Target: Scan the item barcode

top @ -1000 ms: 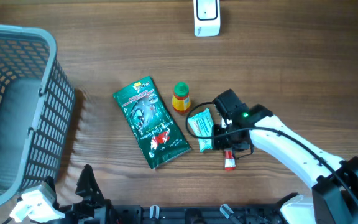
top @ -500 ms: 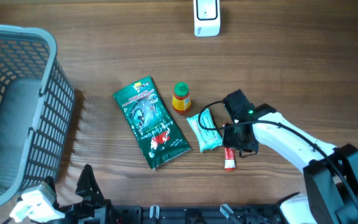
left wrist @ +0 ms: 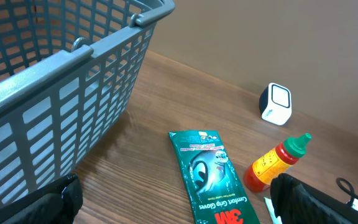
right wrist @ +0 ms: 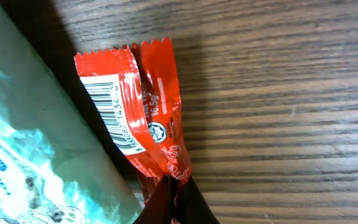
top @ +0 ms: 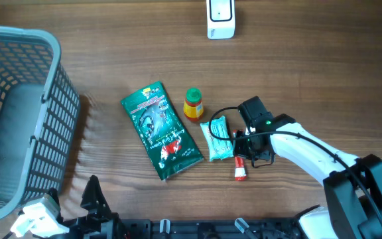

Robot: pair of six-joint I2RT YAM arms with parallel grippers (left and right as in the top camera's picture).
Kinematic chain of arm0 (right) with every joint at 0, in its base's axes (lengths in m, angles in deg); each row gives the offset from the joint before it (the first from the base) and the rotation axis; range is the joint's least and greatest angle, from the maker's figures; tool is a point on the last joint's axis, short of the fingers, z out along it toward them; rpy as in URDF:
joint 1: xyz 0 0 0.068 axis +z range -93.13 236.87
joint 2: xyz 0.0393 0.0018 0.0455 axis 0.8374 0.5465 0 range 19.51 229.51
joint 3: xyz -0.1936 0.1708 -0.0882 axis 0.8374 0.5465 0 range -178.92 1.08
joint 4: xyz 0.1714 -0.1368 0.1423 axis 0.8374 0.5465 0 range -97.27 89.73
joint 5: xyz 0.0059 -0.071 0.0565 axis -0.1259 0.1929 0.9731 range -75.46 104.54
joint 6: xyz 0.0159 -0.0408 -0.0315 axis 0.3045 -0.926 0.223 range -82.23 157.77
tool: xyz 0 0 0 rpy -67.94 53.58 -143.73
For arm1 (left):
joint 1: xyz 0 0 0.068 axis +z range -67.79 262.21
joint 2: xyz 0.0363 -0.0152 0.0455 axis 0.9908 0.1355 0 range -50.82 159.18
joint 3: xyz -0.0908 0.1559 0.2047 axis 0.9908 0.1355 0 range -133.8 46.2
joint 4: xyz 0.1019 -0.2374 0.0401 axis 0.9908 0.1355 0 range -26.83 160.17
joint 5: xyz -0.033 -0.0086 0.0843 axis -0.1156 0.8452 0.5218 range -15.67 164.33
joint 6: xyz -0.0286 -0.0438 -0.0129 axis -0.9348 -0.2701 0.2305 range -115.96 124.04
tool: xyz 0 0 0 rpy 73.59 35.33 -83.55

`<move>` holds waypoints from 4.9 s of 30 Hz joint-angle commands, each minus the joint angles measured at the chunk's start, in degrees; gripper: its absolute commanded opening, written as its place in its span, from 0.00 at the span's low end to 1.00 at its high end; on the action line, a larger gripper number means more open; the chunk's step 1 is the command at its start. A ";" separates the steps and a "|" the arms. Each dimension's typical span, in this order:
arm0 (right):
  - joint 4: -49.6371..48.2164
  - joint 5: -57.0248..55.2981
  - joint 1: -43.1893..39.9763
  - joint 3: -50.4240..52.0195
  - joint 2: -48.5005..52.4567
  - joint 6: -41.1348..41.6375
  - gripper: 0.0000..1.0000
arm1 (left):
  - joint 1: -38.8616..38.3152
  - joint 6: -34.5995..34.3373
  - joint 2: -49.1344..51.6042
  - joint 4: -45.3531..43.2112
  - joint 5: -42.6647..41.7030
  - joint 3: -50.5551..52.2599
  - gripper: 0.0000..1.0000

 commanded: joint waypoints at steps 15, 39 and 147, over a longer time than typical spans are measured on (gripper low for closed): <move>-3.34 3.04 10.58 1.07 -14.58 -6.21 0.05 | 0.37 -0.33 -0.11 -0.04 0.09 0.04 1.00; -3.65 9.11 12.26 2.49 -6.49 -8.66 0.64 | 0.37 -0.33 -0.11 -0.04 0.09 0.04 1.00; -71.91 -37.07 -9.18 -46.97 44.33 -86.05 0.04 | 0.37 -0.33 -0.11 -0.04 0.09 0.04 1.00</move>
